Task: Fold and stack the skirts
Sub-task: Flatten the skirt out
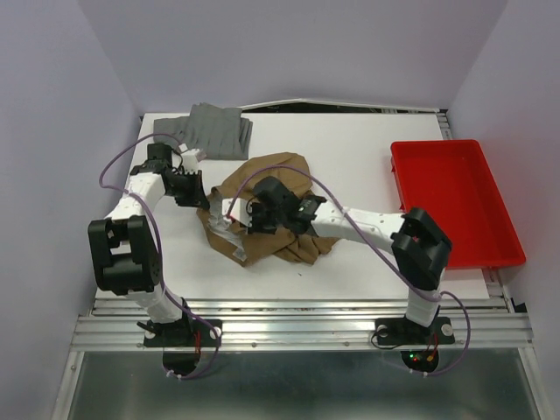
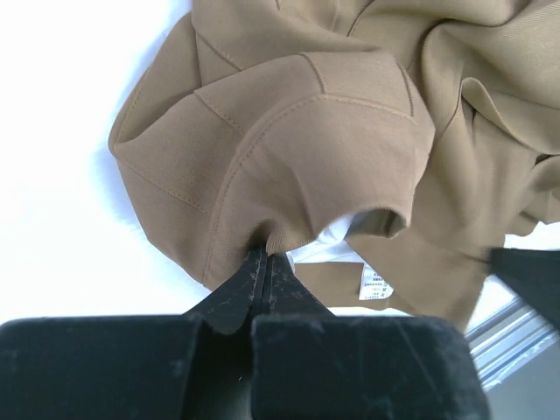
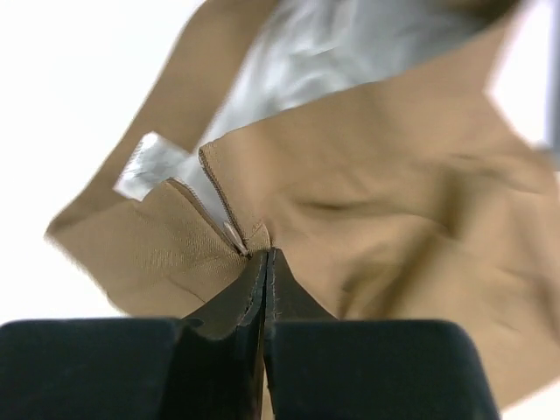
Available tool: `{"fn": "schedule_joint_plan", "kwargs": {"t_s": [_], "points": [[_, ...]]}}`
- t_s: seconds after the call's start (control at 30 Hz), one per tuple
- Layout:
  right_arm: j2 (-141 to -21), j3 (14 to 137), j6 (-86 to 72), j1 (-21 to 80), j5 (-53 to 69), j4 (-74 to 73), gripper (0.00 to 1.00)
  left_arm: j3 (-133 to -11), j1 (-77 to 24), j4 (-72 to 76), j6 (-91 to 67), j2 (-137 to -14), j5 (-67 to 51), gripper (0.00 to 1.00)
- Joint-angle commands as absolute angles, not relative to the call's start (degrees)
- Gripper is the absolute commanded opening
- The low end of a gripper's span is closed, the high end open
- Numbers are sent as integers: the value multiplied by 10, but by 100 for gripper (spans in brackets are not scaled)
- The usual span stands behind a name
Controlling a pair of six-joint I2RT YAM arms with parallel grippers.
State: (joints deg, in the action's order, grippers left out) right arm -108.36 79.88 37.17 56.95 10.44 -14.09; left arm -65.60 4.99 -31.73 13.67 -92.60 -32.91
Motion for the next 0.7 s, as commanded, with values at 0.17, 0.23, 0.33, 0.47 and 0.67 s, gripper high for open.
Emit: {"fn": "schedule_joint_plan", "kwargs": {"t_s": [0.17,0.23,0.33,0.47,0.67], "points": [[-986,869,361,476,119,-203,1,-661,52,-332,185,-882,-314,0],[-977,867,355,451,125,-209,1,-660,52,-333,191,-877,-317,0],[-949,838,349,418,134,-219,1,-662,52,-334,196,-868,-322,0],[-912,768,325,317,162,-218,1,-669,49,-349,226,-867,-337,0],[-867,676,324,291,178,-212,1,-682,49,-344,233,-876,-359,2]]}}
